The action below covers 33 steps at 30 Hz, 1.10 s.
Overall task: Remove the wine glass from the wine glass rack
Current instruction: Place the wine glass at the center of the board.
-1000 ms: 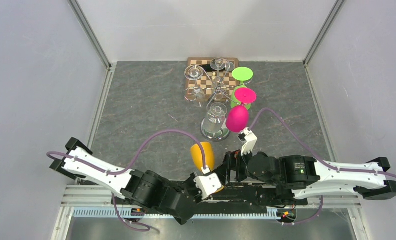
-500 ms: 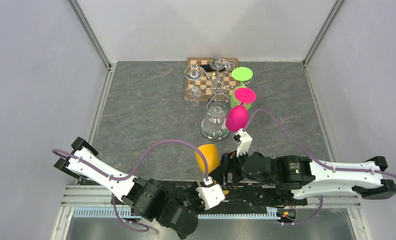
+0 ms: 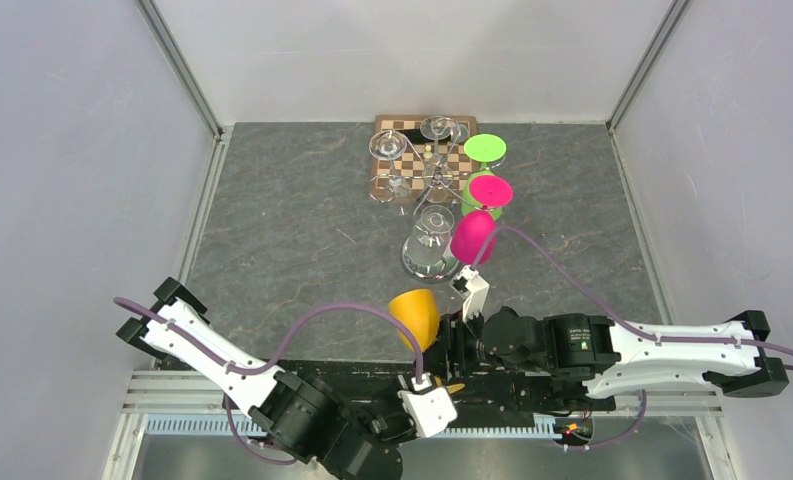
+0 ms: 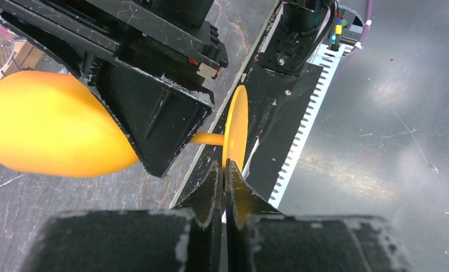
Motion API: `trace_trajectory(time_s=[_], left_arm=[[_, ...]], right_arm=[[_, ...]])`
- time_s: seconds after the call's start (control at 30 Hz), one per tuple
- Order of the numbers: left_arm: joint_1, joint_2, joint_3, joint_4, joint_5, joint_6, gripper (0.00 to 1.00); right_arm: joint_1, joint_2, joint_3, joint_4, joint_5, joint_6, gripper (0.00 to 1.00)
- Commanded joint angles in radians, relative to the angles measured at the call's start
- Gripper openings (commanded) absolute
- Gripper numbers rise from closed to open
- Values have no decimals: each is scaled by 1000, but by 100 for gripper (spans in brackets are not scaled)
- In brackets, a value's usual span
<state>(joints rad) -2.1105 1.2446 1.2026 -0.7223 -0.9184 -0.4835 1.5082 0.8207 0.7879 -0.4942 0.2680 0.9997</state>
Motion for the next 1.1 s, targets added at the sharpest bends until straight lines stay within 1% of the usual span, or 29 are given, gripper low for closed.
trace_trajectory(time_s=[0.0, 0.17, 0.27, 0.3, 0.4, 0.47, 0.57, 0.63, 0.7, 0.77, 0.93, 1.07], left_arm=[[-36, 17, 58, 47, -108, 4, 2], [-57, 29, 73, 24, -139, -13, 2], [-57, 29, 74, 4, -143, -43, 2], [-57, 27, 75, -1, -142, -49, 2], [-57, 26, 74, -22, -135, -77, 5], [-57, 23, 71, -28, -121, -92, 12], [-57, 21, 65, -28, -96, -106, 27], [-57, 20, 58, -28, -80, -112, 40], [-57, 16, 53, -29, -67, -122, 50], [-57, 8, 44, -28, -59, -134, 58], [-56, -21, 14, -18, -46, -155, 71], [-51, -68, -28, 15, -39, -166, 77]], right_arm=[[4, 2, -17, 49, -23, 1, 43], [4, -10, -32, 56, -23, 7, 22], [4, -14, -32, 60, -25, 6, 2], [5, -14, -33, 58, -23, 5, 0], [5, -17, -33, 64, -22, 1, 0], [5, -19, -31, 64, -20, -4, 0], [5, -20, -30, 68, -19, -12, 0], [4, -23, -30, 68, -12, -20, 0], [5, -25, -29, 58, -5, -29, 0], [4, -26, -27, 49, 0, -39, 0], [4, -43, -29, 25, 29, -82, 0], [4, -45, -19, -44, 69, -152, 0]])
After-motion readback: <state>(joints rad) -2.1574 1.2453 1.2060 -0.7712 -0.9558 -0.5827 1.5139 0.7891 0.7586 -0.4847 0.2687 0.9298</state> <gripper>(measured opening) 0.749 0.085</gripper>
